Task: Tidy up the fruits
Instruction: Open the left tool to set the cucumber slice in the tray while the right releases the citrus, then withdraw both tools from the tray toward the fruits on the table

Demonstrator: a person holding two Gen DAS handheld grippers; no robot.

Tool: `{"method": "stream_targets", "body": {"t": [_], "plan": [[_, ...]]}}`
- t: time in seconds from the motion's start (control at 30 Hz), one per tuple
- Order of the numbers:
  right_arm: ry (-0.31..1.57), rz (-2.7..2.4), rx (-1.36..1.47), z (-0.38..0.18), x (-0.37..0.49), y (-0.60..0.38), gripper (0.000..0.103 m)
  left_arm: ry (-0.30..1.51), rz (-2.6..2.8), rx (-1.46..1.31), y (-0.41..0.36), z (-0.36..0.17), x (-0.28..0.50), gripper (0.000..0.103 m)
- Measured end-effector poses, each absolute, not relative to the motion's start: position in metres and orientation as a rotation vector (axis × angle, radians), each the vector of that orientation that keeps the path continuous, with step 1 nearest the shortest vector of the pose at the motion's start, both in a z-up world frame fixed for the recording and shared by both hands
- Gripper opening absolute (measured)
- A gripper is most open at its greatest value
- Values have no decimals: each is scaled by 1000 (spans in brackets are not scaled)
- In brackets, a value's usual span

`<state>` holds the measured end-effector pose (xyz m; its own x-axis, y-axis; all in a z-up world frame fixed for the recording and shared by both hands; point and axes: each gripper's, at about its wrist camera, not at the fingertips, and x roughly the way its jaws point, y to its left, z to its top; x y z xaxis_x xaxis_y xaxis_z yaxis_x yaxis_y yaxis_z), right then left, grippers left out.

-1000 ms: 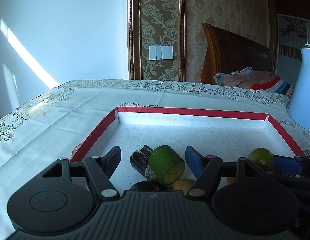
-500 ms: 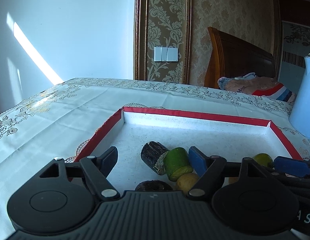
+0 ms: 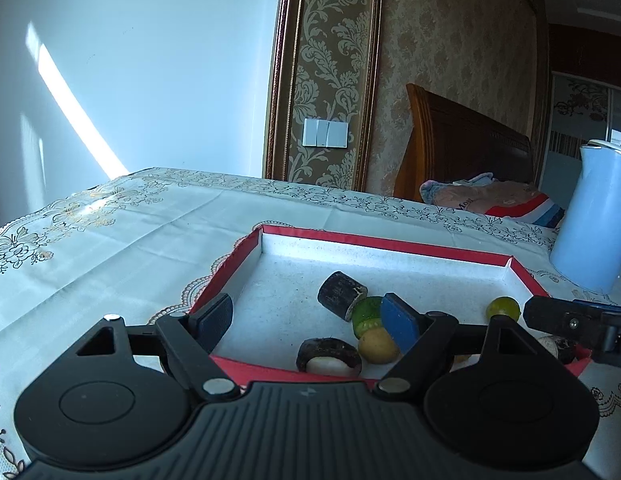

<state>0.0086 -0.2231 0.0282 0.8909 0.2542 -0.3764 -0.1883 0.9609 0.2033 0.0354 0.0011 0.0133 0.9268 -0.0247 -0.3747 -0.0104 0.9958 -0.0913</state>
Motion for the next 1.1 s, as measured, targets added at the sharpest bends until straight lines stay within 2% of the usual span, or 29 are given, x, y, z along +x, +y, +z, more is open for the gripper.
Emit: {"method": "stream_targets", "body": {"t": [0.07, 0.13, 0.27, 0.77, 0.87, 1.1], "plan": [[433, 254, 168, 28, 0, -226, 59, 380, -13, -103, 8, 14, 26, 81], [462, 267, 131, 24, -8, -222, 45, 372, -9, -108, 14, 14, 17, 81], [513, 278, 74, 12, -21, -211, 40, 365, 12, -95, 19, 11, 9, 81], [600, 289, -51, 0, -1, -178, 40, 390, 18, -103, 21, 7, 14, 82], [609, 302, -34, 0, 4, -178, 29, 392, 16, -105, 22, 7, 14, 82], [609, 306, 3, -2, 4, -181, 29, 397, 19, -104, 22, 7, 15, 82]]}}
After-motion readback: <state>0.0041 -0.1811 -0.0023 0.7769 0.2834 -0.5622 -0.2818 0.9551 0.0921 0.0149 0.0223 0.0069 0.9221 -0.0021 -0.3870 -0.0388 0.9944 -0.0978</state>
